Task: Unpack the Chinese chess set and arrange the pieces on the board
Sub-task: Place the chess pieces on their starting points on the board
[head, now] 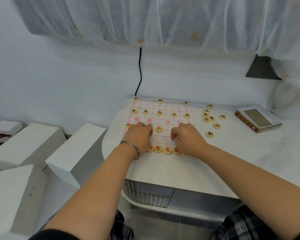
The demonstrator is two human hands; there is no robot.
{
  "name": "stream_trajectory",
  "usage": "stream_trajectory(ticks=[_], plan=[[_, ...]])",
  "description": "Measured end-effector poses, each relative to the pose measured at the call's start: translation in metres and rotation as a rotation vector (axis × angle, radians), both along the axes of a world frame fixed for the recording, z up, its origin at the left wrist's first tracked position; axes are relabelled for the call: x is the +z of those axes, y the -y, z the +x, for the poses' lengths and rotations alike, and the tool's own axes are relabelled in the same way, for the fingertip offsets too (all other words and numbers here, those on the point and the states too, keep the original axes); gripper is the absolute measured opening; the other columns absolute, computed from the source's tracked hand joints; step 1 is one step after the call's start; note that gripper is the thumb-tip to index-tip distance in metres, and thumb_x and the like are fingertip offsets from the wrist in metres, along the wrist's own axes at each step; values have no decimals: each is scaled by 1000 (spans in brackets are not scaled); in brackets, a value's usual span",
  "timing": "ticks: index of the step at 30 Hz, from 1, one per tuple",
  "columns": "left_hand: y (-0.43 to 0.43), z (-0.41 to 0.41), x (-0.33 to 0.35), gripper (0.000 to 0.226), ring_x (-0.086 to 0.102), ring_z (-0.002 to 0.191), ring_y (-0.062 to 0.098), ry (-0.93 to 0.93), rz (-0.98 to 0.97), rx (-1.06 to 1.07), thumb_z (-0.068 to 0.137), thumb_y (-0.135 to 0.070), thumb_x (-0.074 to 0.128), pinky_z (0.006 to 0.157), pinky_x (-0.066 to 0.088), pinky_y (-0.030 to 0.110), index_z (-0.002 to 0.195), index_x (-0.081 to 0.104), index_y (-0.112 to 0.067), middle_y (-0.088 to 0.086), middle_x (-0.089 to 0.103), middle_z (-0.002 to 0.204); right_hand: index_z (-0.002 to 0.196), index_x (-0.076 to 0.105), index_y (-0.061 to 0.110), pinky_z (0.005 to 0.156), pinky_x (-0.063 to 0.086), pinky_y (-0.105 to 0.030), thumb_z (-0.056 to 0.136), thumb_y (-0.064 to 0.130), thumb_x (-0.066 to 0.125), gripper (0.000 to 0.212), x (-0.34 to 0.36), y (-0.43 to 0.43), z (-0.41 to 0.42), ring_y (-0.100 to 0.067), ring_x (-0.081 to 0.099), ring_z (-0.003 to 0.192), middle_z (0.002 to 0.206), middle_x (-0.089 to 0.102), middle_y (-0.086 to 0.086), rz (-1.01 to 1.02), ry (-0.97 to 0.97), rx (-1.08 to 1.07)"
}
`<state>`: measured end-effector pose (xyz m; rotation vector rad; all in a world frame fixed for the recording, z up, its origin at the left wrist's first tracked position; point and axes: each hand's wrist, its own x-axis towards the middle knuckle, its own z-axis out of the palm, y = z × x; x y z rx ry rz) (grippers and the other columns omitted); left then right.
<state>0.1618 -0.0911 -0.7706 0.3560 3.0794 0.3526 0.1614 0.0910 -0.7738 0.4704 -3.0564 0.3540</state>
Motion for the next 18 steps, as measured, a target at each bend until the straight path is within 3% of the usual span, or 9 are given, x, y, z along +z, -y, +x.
stream_trajectory(ticks=[10, 13, 18], plan=[[-6, 12, 0, 26, 52, 97, 25, -6, -9, -13, 87, -11, 46, 84, 47, 30, 111, 53, -17, 8, 53, 112, 87, 68, 14, 68, 35, -27, 79, -1, 48, 27, -4, -3, 8, -23, 46, 79, 75, 50, 0, 15, -60, -11], [-9, 17, -3, 27, 51, 100, 26, -20, -3, -17, 86, -12, 48, 86, 46, 31, 113, 52, -18, 9, 52, 115, 87, 68, 14, 71, 42, -30, 78, -1, 46, 28, -4, -3, 11, -25, 50, 83, 78, 56, -3, -2, -44, -35], [-9, 20, -9, 38, 45, 118, 29, -24, 18, 8, 86, -14, 51, 101, 42, 34, 123, 50, -21, 9, 44, 135, 99, 68, 14, 84, 47, -34, 78, -4, 44, 37, 1, -4, 17, -27, 55, 95, 99, 64, -7, -62, -30, -68]])
